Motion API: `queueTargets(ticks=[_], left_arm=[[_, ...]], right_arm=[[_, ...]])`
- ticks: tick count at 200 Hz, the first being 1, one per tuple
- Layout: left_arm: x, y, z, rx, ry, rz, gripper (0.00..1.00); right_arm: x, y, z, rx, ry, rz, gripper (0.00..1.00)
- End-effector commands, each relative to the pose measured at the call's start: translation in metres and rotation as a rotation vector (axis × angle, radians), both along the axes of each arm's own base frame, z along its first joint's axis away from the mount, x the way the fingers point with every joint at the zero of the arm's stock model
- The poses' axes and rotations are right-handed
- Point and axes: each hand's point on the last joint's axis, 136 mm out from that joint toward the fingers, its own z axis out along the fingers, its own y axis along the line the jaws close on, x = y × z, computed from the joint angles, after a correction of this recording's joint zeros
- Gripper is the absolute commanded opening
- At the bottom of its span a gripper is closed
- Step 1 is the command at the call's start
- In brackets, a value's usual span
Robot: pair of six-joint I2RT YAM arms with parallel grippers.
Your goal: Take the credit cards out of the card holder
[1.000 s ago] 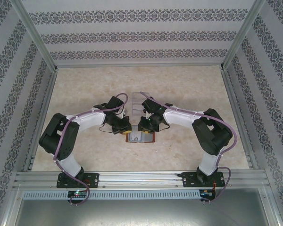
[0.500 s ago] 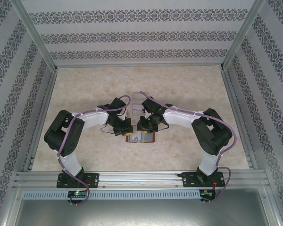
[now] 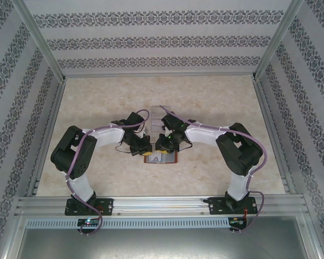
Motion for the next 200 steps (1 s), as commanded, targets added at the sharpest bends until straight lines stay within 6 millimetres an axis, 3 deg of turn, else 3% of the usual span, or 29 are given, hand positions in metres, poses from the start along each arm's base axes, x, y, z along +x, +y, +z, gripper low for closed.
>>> queueTargets(ticks=[1, 71, 133, 200], left_arm=[[-0.003, 0.000, -0.005, 0.021, -0.001, -0.016, 0.00], [-0.003, 0.000, -0.005, 0.022, 0.001, -0.016, 0.00], [-0.003, 0.000, -0.009, 0.029, 0.007, -0.016, 0.00], [-0.004, 0.004, -0.012, 0.053, 0.015, -0.019, 0.00]], right_arm=[[-0.002, -0.010, -0.010, -0.049, 0.019, -0.007, 0.24], [-0.001, -0.026, -0.011, -0.151, -0.008, 0.009, 0.24], [0.003, -0.016, 0.011, -0.077, -0.049, 0.004, 0.25], [0.000, -0.016, 0.006, -0.054, -0.033, 0.001, 0.25]])
